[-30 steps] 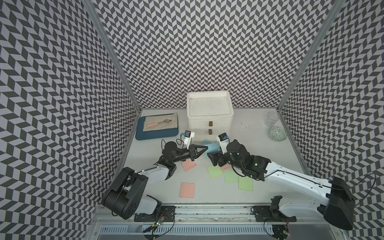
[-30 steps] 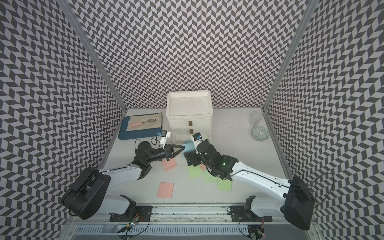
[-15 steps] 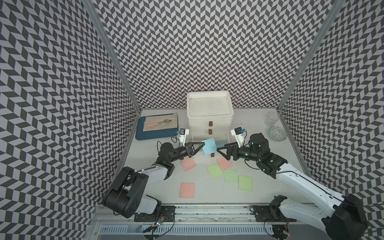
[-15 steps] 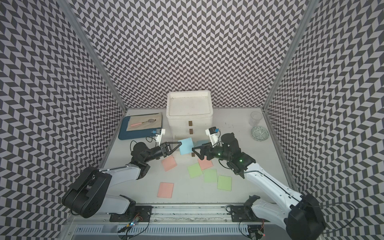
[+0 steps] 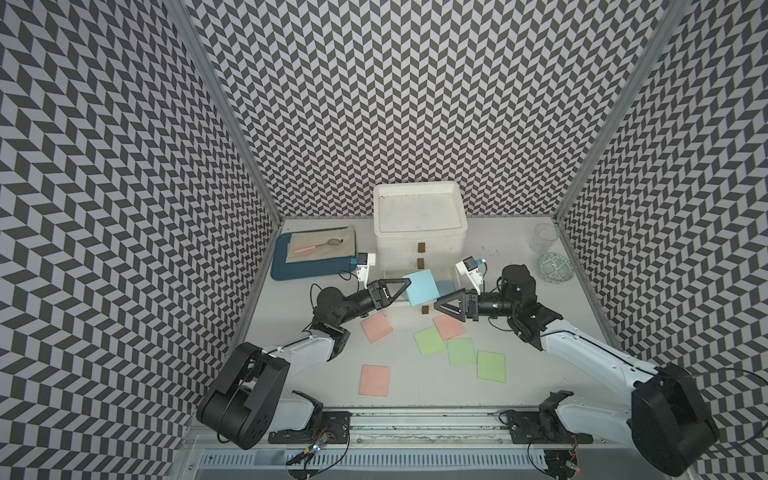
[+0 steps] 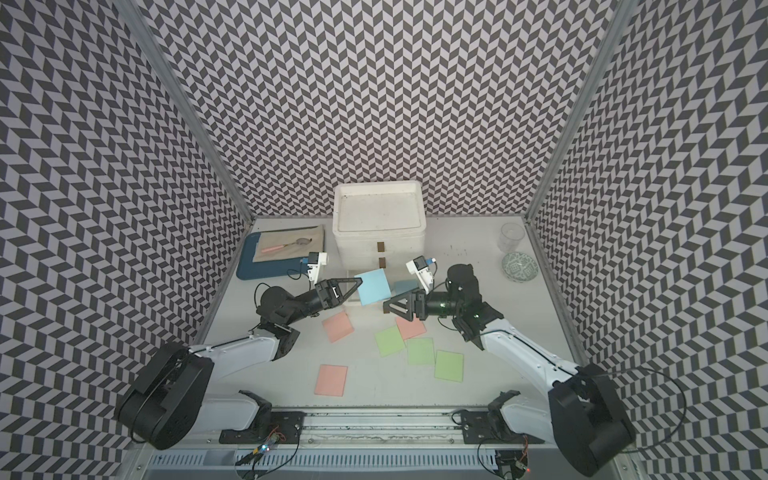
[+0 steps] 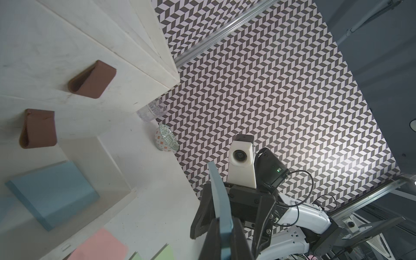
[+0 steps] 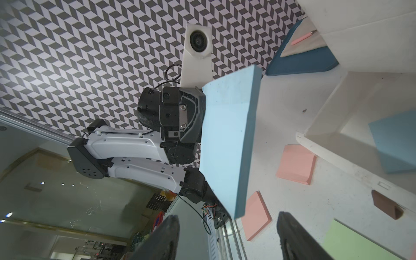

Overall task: Please put the sticky notes in the drawer by color
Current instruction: Place the sticky notes in the drawer.

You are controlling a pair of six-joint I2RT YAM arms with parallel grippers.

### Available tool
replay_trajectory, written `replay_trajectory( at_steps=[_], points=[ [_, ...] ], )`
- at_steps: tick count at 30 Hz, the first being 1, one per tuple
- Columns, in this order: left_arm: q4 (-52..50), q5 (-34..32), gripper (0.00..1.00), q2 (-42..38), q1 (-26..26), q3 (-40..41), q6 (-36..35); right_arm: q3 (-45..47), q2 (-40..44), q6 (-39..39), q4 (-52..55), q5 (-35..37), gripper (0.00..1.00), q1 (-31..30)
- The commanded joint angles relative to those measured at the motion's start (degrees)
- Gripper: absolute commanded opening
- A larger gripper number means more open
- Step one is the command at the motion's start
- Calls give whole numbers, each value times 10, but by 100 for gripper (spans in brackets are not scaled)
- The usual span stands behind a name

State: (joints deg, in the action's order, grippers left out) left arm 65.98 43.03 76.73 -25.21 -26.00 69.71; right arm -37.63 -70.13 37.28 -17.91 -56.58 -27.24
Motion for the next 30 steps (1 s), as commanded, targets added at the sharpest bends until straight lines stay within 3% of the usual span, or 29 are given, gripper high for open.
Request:
replay_trajectory(
  at_steps=[1, 5, 12, 14, 15, 17, 21, 24, 30],
  points=[
    [-22, -8, 2, -6, -10, -19, -2, -6, 1, 33, -84, -38, 67, 0],
    [-20, -2, 2, 0, -10, -20, 1, -14, 4, 31, -71, -17, 58, 0],
    [-26, 9, 2, 11, -10, -33, -4, -27, 11, 24, -42, 5, 21, 1],
    [-48, 8, 10, 8, -9, -37, -23, -30, 16, 12, -22, 25, 19, 3],
    [-75, 3, 21, 4, -8, -40, -39, -31, 18, 11, -20, 36, 17, 4],
    [-138, -15, 36, -6, -5, -44, -80, -30, 22, 18, -22, 63, 12, 8],
    [-256, -62, 52, -33, 7, -51, -169, -34, 7, 34, -34, 122, 8, 8],
    [-333, -118, 54, -60, 19, -49, -231, -25, -19, 61, -77, 159, 8, 5],
    [-390, -220, 54, -107, 27, -15, -319, -29, -71, 82, -124, 265, 8, -32]
  ],
)
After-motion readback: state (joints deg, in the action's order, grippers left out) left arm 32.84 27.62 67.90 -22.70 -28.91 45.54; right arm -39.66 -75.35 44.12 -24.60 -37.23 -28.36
